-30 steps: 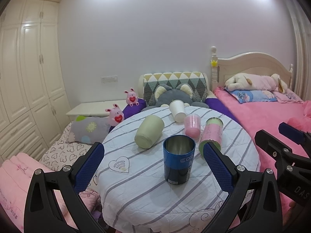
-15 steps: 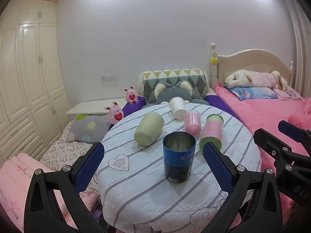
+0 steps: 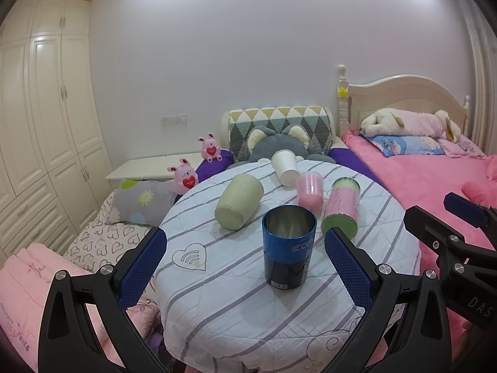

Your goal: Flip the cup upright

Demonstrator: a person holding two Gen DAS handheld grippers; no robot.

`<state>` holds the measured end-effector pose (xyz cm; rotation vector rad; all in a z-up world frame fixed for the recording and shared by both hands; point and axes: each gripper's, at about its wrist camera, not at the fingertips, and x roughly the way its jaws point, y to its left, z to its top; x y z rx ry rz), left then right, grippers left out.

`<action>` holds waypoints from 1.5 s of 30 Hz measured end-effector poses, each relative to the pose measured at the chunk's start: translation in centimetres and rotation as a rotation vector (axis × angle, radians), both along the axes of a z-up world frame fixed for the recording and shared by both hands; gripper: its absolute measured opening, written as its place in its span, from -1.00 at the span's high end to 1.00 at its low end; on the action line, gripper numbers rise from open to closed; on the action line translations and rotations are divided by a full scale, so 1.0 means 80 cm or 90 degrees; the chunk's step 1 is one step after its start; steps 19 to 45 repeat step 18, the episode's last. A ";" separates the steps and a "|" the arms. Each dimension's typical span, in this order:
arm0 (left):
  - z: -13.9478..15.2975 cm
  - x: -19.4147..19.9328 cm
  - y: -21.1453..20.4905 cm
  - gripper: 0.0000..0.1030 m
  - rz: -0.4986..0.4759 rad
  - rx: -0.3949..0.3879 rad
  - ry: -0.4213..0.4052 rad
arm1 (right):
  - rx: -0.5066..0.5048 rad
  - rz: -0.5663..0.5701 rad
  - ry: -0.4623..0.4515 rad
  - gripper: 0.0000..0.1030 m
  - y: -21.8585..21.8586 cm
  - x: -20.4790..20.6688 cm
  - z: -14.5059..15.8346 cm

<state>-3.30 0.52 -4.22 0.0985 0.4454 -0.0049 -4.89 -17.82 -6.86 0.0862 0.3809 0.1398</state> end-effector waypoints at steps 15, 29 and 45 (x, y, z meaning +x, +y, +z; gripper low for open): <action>-0.008 0.014 0.002 -1.00 0.000 0.007 0.022 | -0.006 0.004 0.017 -0.58 0.003 0.013 -0.005; -0.011 0.019 0.003 -1.00 0.001 0.007 0.032 | -0.005 0.004 0.019 -0.58 0.004 0.014 -0.006; -0.011 0.019 0.003 -1.00 0.001 0.007 0.032 | -0.005 0.004 0.019 -0.58 0.004 0.014 -0.006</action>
